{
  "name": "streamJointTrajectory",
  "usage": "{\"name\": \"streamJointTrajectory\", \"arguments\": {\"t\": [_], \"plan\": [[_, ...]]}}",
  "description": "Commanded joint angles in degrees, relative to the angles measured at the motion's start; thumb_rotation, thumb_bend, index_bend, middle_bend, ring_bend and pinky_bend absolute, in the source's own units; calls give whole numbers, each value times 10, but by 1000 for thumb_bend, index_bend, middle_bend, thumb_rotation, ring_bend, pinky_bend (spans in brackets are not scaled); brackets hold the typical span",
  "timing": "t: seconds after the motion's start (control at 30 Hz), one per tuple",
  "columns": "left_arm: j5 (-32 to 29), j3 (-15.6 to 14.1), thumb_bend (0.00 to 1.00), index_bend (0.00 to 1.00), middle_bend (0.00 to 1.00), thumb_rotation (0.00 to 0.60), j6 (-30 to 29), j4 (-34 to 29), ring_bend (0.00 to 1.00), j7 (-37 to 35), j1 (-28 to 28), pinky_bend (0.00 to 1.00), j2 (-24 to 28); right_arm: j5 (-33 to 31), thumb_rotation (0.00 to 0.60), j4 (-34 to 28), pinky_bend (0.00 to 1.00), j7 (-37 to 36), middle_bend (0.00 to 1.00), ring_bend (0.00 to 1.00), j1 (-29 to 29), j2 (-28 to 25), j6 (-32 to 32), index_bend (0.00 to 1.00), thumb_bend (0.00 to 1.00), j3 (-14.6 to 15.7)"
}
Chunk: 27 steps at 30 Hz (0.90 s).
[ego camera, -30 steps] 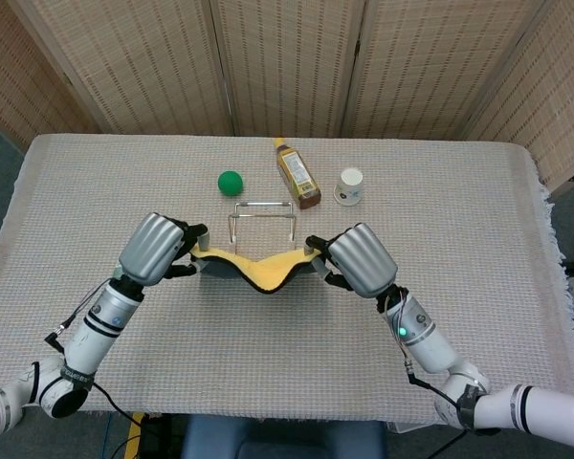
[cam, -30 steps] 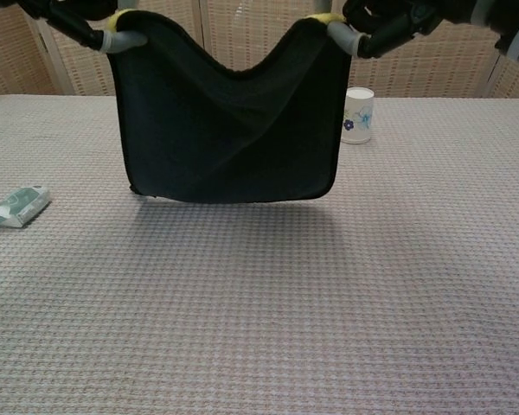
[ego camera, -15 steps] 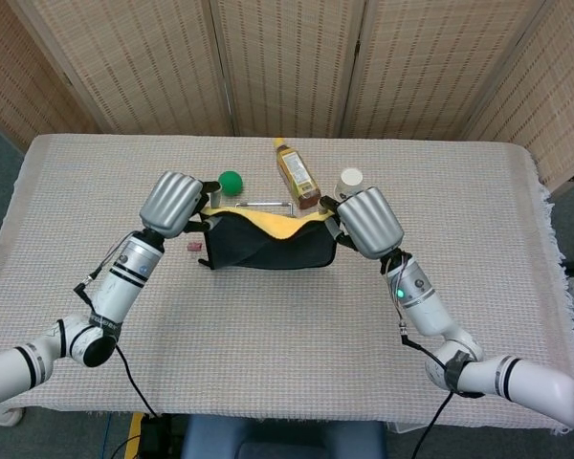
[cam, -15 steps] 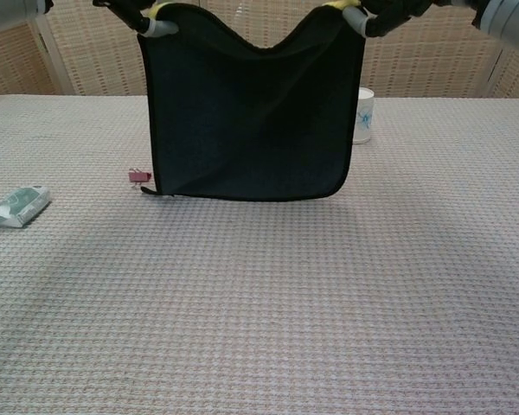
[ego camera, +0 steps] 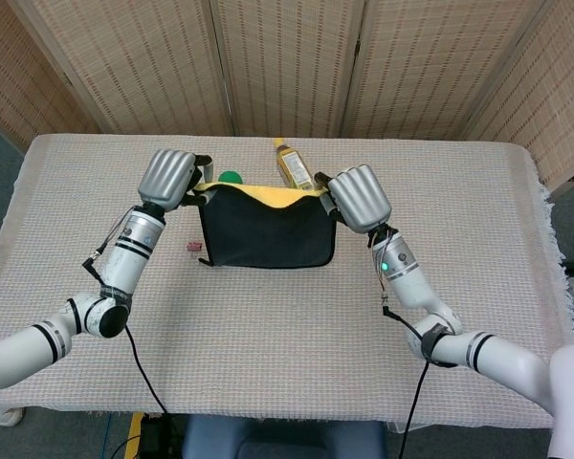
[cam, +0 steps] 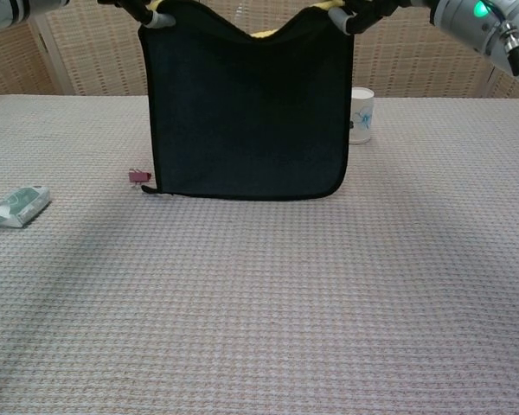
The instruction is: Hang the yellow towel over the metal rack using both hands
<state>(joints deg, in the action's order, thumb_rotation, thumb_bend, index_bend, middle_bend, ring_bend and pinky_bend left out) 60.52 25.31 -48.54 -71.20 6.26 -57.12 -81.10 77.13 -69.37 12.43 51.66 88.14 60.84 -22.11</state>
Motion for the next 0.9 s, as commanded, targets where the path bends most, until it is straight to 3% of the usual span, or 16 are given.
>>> {"name": "streamJointTrajectory", "arguments": {"t": [0.03,0.47,0.57,0.63,0.73,0.8,0.9], "plan": [[-20,6,376,664,1000,600,15,16,841,-3,-13,896,-4,-7,600,22,1000,-6,917,1000,10,8,-7,766,555,1],[-95,0,376,622,1000,600,68,116,823,18,-54,890,-39,-45,600,102,1000,-4,908,1000,55,57,-47,749,547,-2],[-117,-5,375,506,958,600,82,127,767,32,-61,884,-43,-60,600,110,1000,13,897,1000,62,65,-56,576,498,-3],[-133,-9,369,366,871,600,91,129,685,44,-65,875,-42,-72,600,113,1000,23,892,1000,65,68,-63,421,459,-3],[-138,-11,311,182,649,600,84,131,491,51,-68,835,-44,-90,600,113,1000,34,887,1000,67,69,-73,146,417,-5],[-130,-13,281,149,522,600,76,138,354,43,-68,743,-49,-102,600,108,1000,43,884,1000,68,67,-77,17,389,-7],[-128,-14,249,141,349,600,79,141,156,36,-67,480,-48,-110,600,98,1000,56,877,1000,67,62,-75,0,321,-6]]}}
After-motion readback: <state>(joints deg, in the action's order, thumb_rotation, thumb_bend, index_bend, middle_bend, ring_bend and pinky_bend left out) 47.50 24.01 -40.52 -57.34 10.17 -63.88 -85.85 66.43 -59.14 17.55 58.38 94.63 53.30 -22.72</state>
